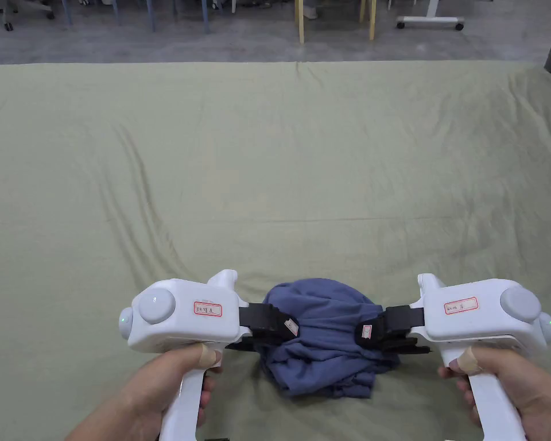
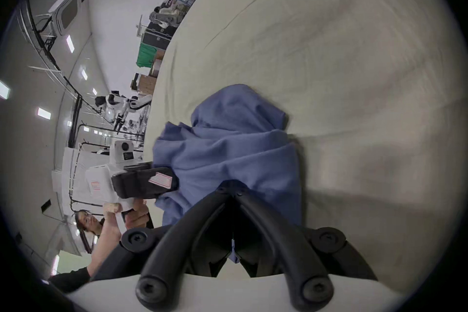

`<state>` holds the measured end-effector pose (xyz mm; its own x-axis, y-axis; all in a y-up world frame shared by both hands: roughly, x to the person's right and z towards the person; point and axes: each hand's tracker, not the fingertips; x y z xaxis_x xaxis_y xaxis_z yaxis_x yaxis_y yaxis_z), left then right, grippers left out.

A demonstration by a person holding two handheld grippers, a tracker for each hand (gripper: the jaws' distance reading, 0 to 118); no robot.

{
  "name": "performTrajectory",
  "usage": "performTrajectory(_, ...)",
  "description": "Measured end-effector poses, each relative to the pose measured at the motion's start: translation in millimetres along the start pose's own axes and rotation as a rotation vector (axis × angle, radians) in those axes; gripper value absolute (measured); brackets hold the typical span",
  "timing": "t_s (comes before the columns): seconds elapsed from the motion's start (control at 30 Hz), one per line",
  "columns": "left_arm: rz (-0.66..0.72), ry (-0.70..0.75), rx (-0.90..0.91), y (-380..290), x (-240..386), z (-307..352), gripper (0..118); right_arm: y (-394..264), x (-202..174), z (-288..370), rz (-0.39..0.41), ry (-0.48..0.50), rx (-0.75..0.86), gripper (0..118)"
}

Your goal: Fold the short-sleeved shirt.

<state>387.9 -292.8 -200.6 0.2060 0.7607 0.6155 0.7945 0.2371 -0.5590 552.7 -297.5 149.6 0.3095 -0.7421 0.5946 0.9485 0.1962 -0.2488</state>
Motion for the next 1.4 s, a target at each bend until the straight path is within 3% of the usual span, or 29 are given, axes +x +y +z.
performTrajectory(0.13, -0.065, 0.016, -0.013, 7, 1, 14, 32, -6, -20, 7, 0.077, -0.011, 0.033, 3)
performTrajectory(0.23, -0.076, 0.035, -0.022, 14, -5, 33, 32, -11, -52, 16, 0.189, -0.041, 0.108, 3)
performTrajectory(0.4, -0.075, 0.095, 0.001, 23, -27, 77, 31, -23, -120, 27, 0.345, -0.133, 0.198, 3)
performTrajectory(0.5, -0.097, 0.170, 0.010, 25, -39, 104, 31, -42, -164, 36, 0.439, -0.241, 0.302, 3)
performTrajectory(0.57, -0.079, 0.189, 0.014, 27, -51, 122, 31, -57, -187, 39, 0.484, -0.232, 0.350, 3)
performTrajectory(0.7, -0.064, 0.241, 0.055, 25, -78, 169, 31, -85, -239, 30, 0.614, -0.359, 0.452, 3)
performTrajectory(0.9, 0.013, 0.326, 0.155, 7, -115, 238, 31, -107, -309, -8, 0.743, -0.351, 0.511, 3)
performTrajectory(1.07, 0.053, 0.396, 0.182, -7, -150, 295, 31, -121, -367, -43, 0.806, -0.254, 0.494, 3)
performTrajectory(1.4, 0.050, 0.512, 0.181, -2, -194, 364, 31, -162, -437, -81, 0.861, -0.212, 0.498, 3)
